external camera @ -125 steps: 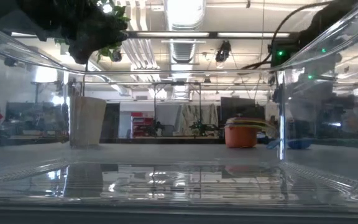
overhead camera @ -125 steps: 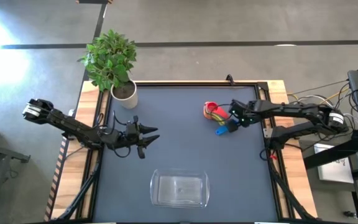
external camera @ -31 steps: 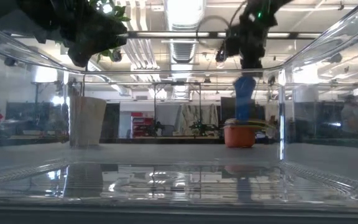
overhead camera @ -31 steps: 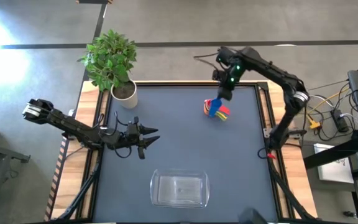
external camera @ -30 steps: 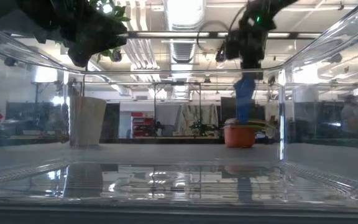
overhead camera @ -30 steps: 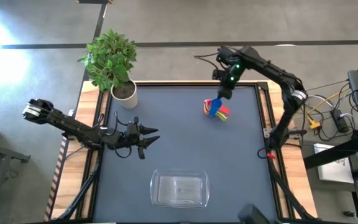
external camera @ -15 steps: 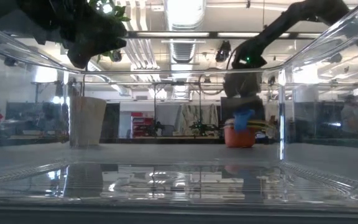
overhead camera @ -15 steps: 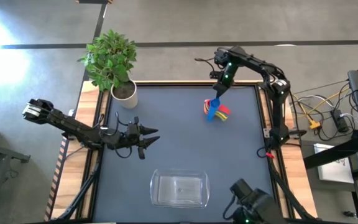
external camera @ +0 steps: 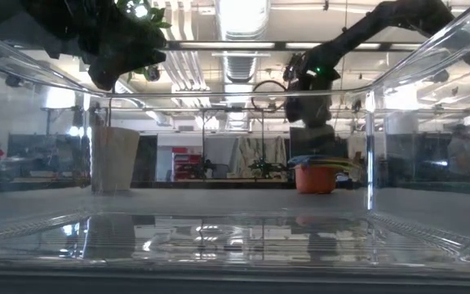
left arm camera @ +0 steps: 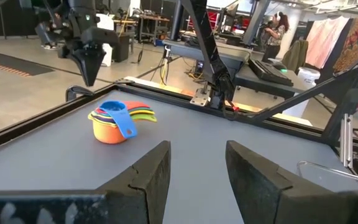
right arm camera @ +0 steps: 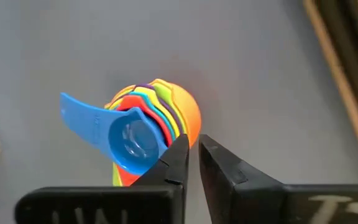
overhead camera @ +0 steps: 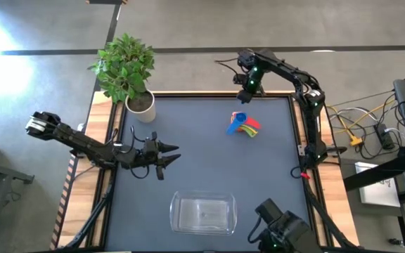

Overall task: Nest measuring cups in basket
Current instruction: Stack the blue measuring cup on top of the red measuring cup

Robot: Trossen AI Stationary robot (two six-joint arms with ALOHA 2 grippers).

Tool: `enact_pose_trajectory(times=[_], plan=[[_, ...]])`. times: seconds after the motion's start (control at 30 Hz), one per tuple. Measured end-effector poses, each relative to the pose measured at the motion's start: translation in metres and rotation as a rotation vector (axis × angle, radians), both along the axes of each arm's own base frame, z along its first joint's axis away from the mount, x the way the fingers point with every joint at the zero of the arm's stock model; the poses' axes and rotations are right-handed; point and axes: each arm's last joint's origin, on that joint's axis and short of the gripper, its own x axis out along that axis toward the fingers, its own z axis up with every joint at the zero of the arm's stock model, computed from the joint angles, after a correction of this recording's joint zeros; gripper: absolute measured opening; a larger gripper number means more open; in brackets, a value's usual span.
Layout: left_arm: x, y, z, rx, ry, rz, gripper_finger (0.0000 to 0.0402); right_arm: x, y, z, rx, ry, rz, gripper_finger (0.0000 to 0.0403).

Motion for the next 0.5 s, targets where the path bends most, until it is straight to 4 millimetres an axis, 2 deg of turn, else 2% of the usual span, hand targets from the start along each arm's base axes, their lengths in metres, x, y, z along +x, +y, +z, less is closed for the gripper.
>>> enact_pose_trajectory(times=[0.37,0.5], plan=[[0.000,0.000,-0.002,-0.055,0.001,0.004,0.0137,0.015,0.016,0.032,-0.069,-0.034,0.021,0.0129],[0.000,0.000,-0.002,-0.069,-0.003,0.006,0.0137,0.018,0.026,0.044,-0.080,-0.046,0.009,0.0150]])
